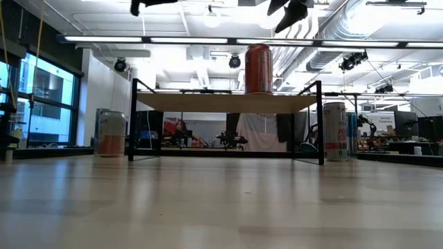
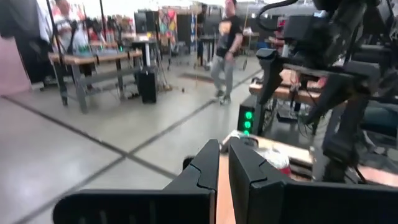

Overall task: Place canned beverage on shelf
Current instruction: Put the top red soda can on the shelf

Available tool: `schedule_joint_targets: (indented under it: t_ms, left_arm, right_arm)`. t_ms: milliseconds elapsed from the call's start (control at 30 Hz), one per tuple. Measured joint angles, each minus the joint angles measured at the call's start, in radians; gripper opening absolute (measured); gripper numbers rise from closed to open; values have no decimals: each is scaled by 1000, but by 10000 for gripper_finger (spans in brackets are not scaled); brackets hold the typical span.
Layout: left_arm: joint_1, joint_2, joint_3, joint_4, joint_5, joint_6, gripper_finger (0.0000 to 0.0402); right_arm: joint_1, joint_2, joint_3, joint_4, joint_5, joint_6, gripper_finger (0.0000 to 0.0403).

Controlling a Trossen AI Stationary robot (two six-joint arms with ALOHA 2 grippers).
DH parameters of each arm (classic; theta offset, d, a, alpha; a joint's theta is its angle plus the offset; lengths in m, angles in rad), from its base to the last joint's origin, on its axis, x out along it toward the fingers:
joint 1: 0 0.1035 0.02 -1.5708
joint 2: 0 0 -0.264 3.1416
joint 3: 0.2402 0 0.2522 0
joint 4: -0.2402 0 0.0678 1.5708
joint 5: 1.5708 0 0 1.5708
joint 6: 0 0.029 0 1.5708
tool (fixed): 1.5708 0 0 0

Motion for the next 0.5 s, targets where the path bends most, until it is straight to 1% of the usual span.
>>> schedule_joint_targets:
  t_ms: [100,200,267,400,433,500]
  left_arm:
    - [0,-38,0,-78,0,-31,0]
    - [0,-71,0,-125,0,-64,0]
    - [0,-90,0,-146,0,-69,0]
    - [0,-115,0,-148,0,-69,0]
    - [0,-119,0,-149,0,-69,0]
    - [0,-124,0,-149,0,-69,0]
  right_arm:
    - [18,-56,-101,7,-39,4,392]
    - [44,-147,-273,67,-39,69,392]
    - [67,-222,-406,160,-40,155,392]
    - [132,-348,-650,430,-112,334,392]
    - [152,-369,-699,497,-115,383,392]
    - [200,-385,-765,585,-66,468,392]
